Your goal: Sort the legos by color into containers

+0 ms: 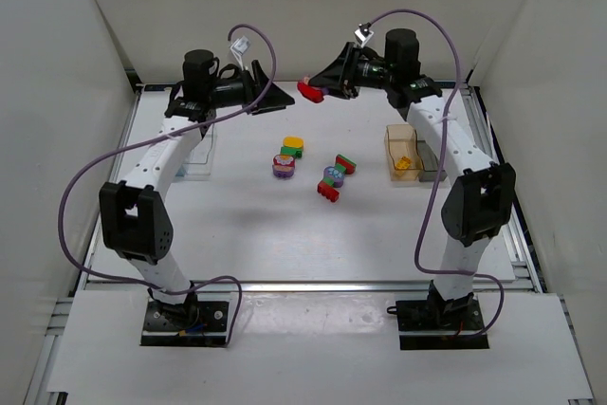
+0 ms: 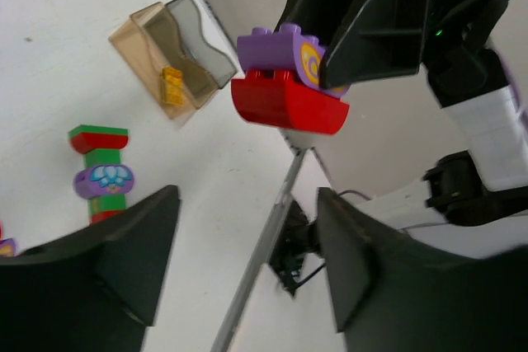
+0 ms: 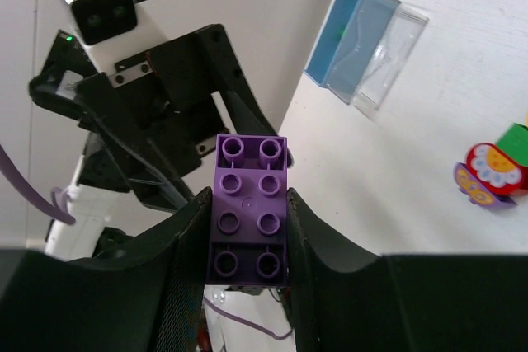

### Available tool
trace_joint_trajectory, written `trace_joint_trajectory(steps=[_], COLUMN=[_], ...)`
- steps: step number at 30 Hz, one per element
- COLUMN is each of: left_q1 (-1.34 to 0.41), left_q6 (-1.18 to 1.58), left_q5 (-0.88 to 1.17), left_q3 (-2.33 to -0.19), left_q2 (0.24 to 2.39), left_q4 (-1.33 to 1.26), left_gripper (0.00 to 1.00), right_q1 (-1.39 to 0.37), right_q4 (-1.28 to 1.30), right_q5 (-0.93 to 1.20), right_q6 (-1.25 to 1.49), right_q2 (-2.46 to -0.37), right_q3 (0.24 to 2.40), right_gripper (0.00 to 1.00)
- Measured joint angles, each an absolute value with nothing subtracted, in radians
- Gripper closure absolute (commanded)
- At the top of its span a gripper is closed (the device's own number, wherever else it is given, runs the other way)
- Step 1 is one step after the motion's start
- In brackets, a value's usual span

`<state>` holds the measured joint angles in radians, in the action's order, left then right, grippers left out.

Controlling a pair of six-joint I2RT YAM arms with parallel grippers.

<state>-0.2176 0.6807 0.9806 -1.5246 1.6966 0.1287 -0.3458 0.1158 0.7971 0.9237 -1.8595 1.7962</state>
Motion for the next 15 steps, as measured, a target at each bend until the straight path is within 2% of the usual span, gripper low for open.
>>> trace_joint_trajectory(steps=[7,11,15], left_q1=[-0.218,-0.218,-0.218], left_q6=[0.802,0.877,0.939], left_q5=[1.015,1.037,1.061], left_q3=[-1.571,-1.579,-1.586], left_q2=[1.737,1.751,1.766], left_q4=[-0.001,-0.084,-0.148], left_gripper=[0.14,0.03,0.03], right_q1=[-0.357,-0.355,-0.355], right_q4=[0.12,0.123,0.123], right_q5=[0.758,0.749,0.747], right_q6=[0.98,1.002,1.017], right_q2=[-1.86,-1.861,-1.872], right_q3=[1.841,1.843,1.851], right_gripper=[1.0,1.0,1.0])
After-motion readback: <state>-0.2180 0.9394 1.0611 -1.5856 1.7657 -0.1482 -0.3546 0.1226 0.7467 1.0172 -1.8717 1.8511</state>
